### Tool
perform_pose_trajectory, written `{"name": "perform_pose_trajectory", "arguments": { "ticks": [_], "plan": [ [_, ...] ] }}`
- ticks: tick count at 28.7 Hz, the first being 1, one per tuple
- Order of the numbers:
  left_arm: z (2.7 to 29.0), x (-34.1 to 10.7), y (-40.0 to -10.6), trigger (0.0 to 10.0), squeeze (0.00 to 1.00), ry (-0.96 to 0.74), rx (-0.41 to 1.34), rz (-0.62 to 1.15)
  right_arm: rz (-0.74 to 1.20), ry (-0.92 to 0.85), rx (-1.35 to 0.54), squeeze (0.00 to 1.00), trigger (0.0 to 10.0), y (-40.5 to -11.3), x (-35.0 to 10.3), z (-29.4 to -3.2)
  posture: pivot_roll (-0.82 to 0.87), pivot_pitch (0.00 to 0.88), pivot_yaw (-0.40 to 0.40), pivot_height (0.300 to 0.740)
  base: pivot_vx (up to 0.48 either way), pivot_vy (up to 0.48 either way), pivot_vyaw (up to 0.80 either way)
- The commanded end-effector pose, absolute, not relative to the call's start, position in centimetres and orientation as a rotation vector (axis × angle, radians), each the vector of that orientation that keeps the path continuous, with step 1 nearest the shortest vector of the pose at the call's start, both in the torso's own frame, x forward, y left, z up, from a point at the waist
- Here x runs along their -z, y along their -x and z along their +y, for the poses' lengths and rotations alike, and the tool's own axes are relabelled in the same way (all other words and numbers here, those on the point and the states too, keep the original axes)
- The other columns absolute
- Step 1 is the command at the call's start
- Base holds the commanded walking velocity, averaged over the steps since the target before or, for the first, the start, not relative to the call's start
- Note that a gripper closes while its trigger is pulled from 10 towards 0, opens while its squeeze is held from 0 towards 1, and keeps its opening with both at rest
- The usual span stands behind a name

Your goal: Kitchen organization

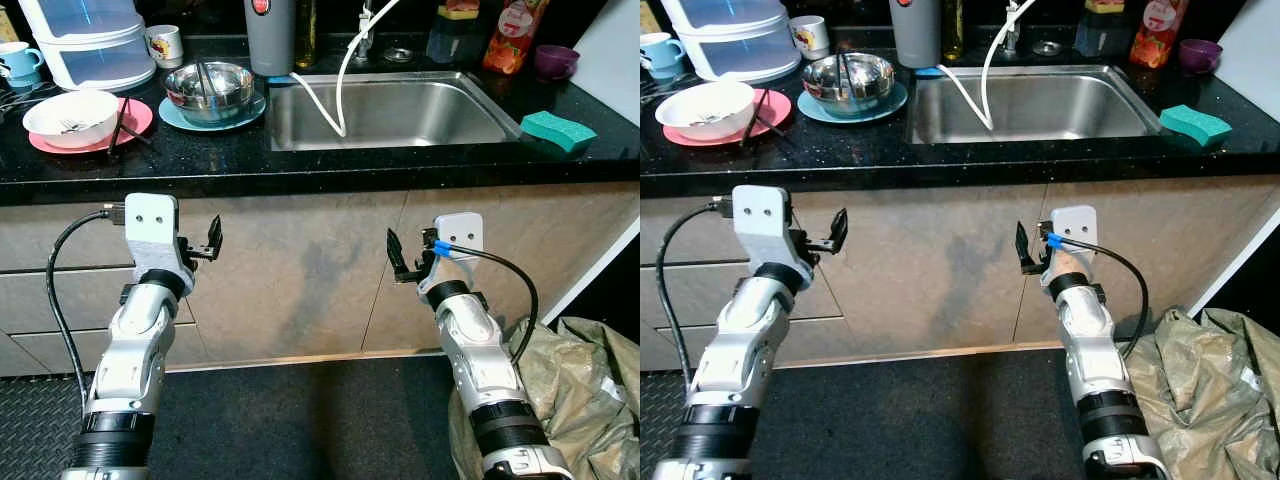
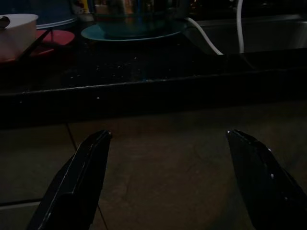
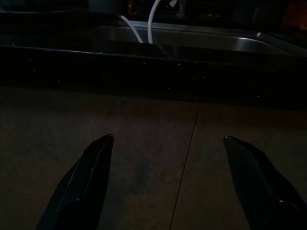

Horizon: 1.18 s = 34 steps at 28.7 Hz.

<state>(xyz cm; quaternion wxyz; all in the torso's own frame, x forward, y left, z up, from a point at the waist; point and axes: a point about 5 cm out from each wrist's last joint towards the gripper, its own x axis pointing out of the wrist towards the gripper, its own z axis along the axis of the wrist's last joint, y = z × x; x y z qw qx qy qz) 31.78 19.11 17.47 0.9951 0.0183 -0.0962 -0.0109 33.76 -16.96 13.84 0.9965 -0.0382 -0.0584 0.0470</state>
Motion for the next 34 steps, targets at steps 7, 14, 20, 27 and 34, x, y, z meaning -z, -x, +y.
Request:
{"name": "perform_pose_trajectory", "arguments": {
  "ticks": [7, 14, 20, 27, 34],
  "plan": [
    [18.58, -17.41, -31.69, 10.0, 0.0, -0.059, 0.058, -0.193, -0.097, 0.083, -0.102, 0.0, 10.0, -33.71, -13.3, -16.76, 0.02, 0.049, -0.024, 0.74, 0.0, 0.0, 0.0],
    [18.73, -17.55, -31.85, 10.0, 0.0, -0.088, 0.047, -0.188, -0.095, 0.082, -0.098, 0.0, 10.0, -33.73, -13.28, -16.83, 0.02, 0.053, -0.023, 0.74, 0.0, 0.0, 0.0],
    [18.71, -17.86, -31.81, 10.0, 0.0, -0.122, 0.048, -0.212, -0.094, 0.083, -0.094, 0.0, 10.0, -33.67, -13.23, -16.95, 0.02, 0.06, -0.023, 0.74, 0.0, 0.0, 0.0],
    [18.2, -17.55, -31.66, 10.0, 0.0, -0.089, 0.061, -0.204, -0.094, 0.085, -0.096, 0.0, 10.0, -33.69, -13.3, -16.99, 0.02, 0.067, -0.025, 0.74, 0.0, -0.343, 0.0],
    [18.55, -17.83, -31.65, 10.0, 0.0, -0.062, 0.049, -0.216, -0.095, 0.088, -0.099, 0.0, 10.0, -33.73, -13.38, -16.94, 0.02, 0.073, -0.03, 0.74, 0.0, 0.0, 0.0]
  ]
}}
